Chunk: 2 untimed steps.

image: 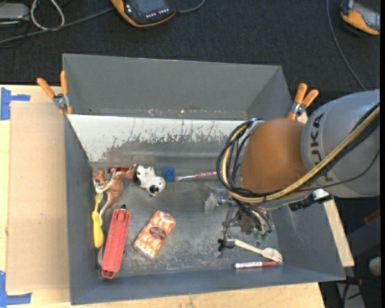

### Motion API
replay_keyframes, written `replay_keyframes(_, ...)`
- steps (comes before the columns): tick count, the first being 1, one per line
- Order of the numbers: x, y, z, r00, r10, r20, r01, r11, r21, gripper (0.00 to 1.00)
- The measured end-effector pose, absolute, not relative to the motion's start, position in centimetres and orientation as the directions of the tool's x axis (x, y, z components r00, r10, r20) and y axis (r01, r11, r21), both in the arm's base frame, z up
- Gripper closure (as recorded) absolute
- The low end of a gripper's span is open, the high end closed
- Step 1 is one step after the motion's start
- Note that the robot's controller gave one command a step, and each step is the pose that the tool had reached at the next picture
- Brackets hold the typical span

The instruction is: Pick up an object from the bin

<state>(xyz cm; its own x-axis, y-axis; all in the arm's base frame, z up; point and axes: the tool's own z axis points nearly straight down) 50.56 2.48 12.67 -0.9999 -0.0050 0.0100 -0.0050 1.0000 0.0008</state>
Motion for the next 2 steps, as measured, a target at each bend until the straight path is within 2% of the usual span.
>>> replay_keyframes(1,50.8,2.5,13.1,-1.0,-0.003,0.002,-0.003,1.0,0.001,0.0)
replay_keyframes(2,49.7,6.7,9.7,-0.992,-0.124,-0.001,-0.124,0.992,-0.001,0.0)
